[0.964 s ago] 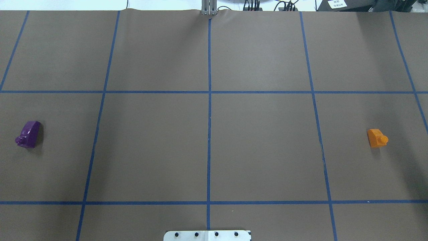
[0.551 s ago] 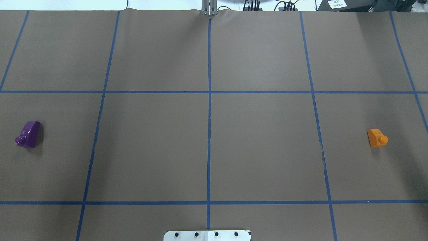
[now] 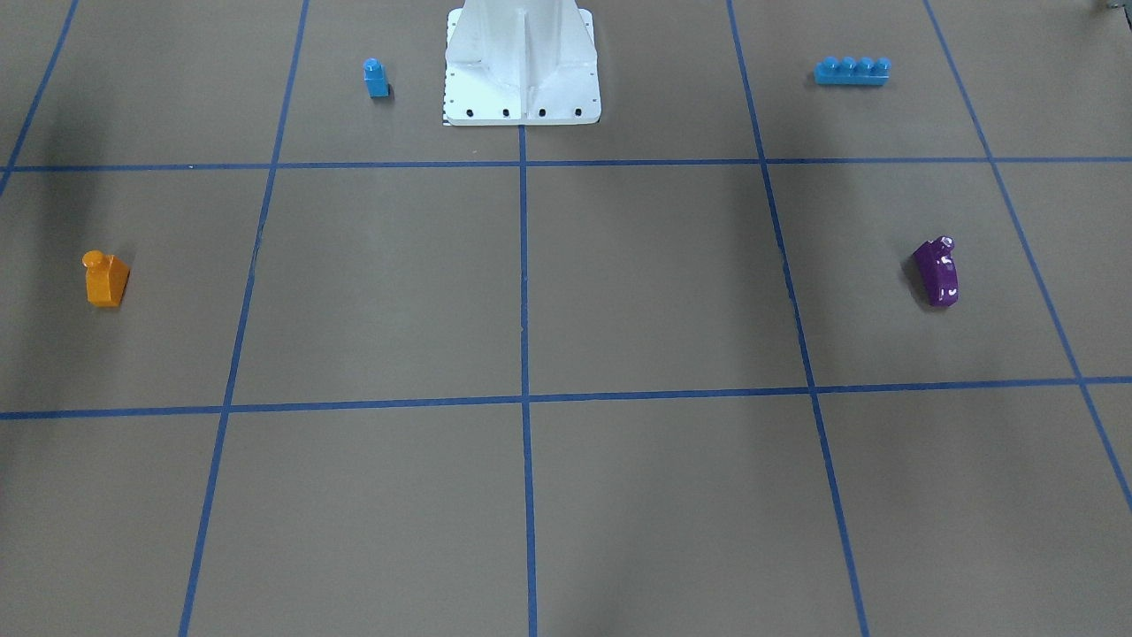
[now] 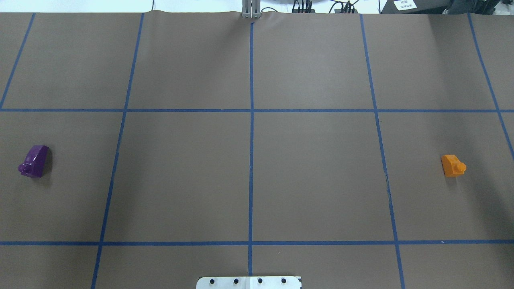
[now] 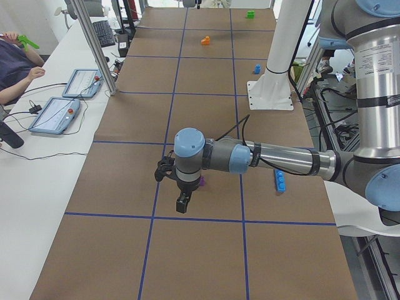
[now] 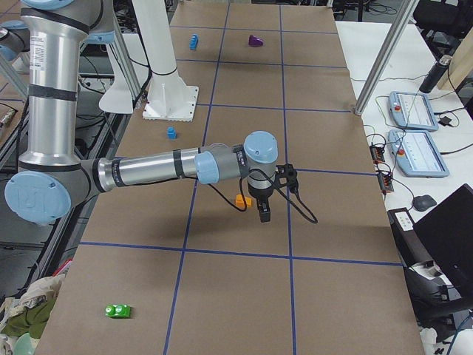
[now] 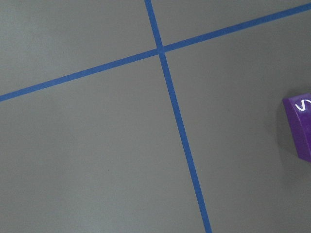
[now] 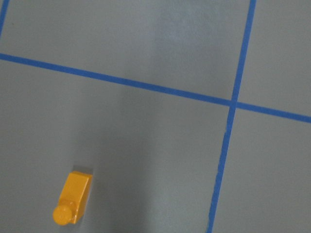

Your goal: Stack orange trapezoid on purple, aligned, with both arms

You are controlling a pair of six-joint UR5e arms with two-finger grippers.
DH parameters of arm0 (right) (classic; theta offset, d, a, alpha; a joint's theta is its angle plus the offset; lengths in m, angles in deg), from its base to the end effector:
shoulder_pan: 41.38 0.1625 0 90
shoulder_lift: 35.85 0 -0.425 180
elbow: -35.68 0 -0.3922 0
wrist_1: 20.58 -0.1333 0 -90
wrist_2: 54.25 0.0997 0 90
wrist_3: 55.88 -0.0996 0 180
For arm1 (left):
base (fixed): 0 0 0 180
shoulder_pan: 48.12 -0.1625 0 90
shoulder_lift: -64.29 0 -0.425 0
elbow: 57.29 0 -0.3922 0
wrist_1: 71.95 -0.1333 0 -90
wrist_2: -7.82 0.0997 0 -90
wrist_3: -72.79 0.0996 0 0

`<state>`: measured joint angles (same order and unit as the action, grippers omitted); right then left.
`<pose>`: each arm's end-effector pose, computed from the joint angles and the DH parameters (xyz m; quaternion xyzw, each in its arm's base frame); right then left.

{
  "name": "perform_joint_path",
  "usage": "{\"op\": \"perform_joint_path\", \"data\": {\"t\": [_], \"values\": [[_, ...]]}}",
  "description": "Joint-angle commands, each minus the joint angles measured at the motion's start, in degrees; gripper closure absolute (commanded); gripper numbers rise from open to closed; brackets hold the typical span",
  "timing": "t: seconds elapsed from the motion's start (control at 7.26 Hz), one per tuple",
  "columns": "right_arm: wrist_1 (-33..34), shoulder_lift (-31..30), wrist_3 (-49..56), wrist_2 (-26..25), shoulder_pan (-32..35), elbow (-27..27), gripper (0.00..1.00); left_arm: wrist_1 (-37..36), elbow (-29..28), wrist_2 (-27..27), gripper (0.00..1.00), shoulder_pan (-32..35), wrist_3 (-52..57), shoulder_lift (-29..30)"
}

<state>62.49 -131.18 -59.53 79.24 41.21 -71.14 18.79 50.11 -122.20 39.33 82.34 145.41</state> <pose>0.0046 -0.4668 0.5446 0.1127 -0.3783 -0.0893 0.9144 -0.0499 -0.4356 0.5835 0.0965 0.3358 0.1262 0.9284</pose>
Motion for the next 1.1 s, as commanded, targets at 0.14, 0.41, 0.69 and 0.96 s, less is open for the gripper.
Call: {"op": "perform_joint_path", "data": {"t": [0.14, 0.41, 0.69, 0.96], "values": [[-4.77, 5.39, -5.88, -0.69, 0.2, 1.43, 0.0, 4.69, 0.11, -0.41, 0.0, 0.09, -0.5, 5.61], [-5.12, 6.03, -6.63, -0.43, 0.2, 1.44, 0.0, 5.15, -0.25, -0.59, 0.0, 0.09, -3.13, 5.81], [-5.38, 6.38, -6.19, -0.69, -0.15, 0.56, 0.0, 5.24, 0.53, -0.68, 0.0, 0.0, -4.36, 5.55], [-17.09, 8.13, -6.54, -1.73, -6.35, 2.99, 0.0, 7.77, 0.28, -0.77, 0.0, -2.18, -7.53, 5.02]]}}
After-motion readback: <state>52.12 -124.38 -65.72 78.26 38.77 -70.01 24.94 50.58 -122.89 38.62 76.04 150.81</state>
